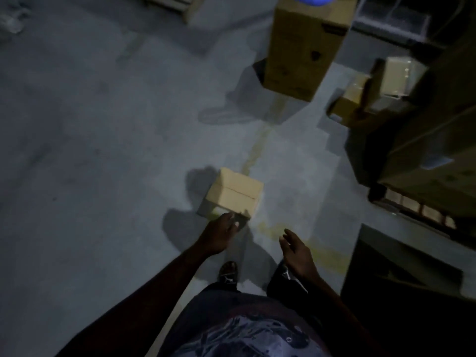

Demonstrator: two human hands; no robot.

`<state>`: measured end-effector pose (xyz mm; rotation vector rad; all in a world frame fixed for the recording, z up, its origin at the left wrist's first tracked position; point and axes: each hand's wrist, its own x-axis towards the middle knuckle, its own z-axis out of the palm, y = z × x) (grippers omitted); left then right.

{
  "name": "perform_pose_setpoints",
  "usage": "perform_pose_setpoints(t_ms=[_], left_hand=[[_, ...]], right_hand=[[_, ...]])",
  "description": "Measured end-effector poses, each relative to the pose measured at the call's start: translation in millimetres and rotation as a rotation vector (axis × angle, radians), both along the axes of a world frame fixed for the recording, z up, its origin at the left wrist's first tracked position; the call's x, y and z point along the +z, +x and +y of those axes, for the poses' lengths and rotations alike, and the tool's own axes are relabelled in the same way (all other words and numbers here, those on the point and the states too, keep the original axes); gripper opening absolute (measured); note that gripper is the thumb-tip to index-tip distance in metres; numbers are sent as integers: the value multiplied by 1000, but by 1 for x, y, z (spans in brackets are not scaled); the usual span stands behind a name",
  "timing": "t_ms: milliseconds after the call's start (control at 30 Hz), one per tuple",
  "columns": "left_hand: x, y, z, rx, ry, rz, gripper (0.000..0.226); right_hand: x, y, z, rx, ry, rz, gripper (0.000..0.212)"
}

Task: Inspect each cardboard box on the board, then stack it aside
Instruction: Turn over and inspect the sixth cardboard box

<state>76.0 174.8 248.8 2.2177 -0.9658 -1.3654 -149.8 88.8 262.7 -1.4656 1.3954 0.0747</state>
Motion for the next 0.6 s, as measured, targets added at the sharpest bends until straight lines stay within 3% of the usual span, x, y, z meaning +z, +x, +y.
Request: perform_pose_setpoints(t_ms=[133, 400, 600], left_hand=[[2, 34, -3, 97, 66, -12, 51], [-11, 74, -45, 55, 136, -66, 50], [-73, 106, -108, 56, 245, -22, 39]], right_hand=[[-13, 45, -18, 54, 77, -13, 49], [-69, 94, -80, 38, 225, -18, 51], [-120, 114, -123, 20, 288, 87, 55]])
